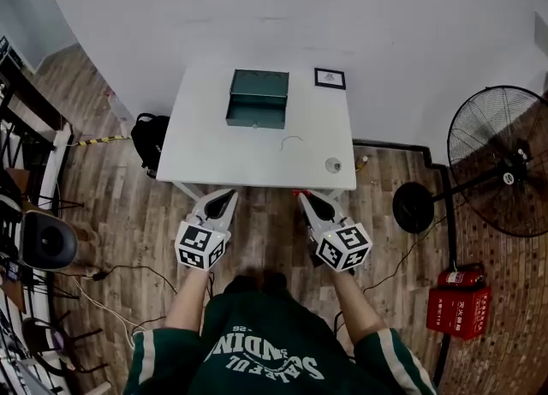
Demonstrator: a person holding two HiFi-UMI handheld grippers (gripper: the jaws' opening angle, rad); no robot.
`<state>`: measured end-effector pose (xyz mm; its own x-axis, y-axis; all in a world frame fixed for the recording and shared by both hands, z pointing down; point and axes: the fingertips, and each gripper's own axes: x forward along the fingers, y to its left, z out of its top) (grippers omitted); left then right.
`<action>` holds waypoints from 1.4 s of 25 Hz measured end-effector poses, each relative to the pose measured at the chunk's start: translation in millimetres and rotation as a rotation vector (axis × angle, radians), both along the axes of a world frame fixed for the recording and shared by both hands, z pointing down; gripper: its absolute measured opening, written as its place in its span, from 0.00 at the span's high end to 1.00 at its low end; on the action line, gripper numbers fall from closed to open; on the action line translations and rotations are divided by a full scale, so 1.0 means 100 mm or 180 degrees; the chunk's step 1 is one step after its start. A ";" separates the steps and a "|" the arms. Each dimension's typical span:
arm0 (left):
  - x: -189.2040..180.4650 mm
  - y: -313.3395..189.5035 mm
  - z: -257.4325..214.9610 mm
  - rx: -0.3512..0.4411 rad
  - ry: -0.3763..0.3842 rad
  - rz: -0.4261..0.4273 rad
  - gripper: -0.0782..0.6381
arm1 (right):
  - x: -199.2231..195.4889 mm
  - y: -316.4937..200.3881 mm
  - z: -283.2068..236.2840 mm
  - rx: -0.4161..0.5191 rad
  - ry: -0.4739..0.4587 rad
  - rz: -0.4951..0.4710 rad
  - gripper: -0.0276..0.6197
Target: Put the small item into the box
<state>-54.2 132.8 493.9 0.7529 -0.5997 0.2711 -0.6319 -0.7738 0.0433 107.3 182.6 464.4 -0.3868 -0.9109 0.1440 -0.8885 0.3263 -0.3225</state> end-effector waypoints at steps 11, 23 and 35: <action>0.04 -0.21 0.02 -0.0015 -0.0009 -0.0062 0.82 | 0.09 -0.24 0.00 0.0018 -0.0096 -0.0005 0.93; 0.26 -1.63 0.18 -0.0010 0.0000 0.0151 0.82 | 0.15 -1.60 0.12 -0.0020 -0.0069 0.0112 0.93; 0.42 -2.94 0.24 -0.0058 -0.0136 0.0534 0.82 | 0.15 -2.92 0.18 -0.0181 -0.0034 0.0313 0.93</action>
